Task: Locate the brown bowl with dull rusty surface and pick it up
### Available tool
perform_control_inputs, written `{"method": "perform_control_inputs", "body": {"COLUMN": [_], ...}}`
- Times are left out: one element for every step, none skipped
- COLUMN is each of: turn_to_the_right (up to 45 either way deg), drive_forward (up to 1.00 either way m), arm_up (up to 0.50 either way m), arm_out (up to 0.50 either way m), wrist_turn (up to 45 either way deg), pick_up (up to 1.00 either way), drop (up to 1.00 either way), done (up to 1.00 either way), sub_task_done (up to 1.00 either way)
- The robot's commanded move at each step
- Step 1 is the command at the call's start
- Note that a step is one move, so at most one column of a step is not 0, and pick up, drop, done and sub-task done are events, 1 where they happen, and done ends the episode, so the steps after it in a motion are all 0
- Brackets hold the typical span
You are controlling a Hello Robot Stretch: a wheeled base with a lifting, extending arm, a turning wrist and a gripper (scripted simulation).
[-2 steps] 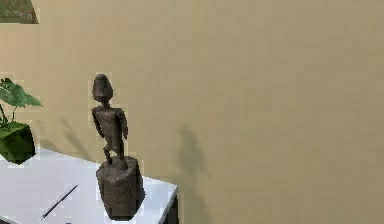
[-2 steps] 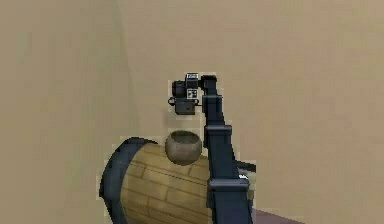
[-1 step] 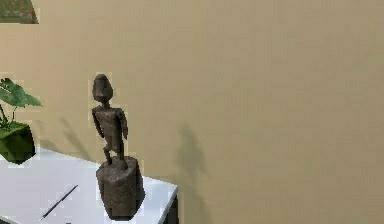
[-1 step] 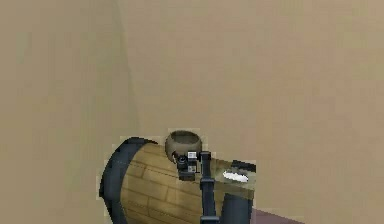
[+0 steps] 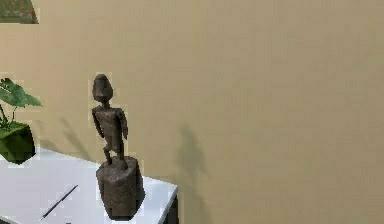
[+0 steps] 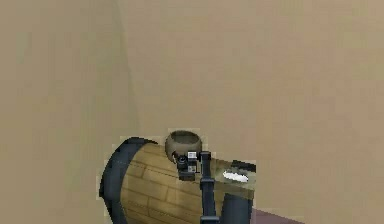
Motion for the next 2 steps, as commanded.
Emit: {"method": "perform_control_inputs", "body": {"turn_to_the_right": [0.0, 0.0], "drive_forward": [0.0, 0.0], "arm_up": [0.1, 0.0], "arm_out": [0.0, 0.0], "wrist_turn": [0.0, 0.0], "pick_up": [0.0, 0.0], "drop": [0.0, 0.0], "done": [0.0, 1.0], "sub_task_done": [0.0, 0.0]}}
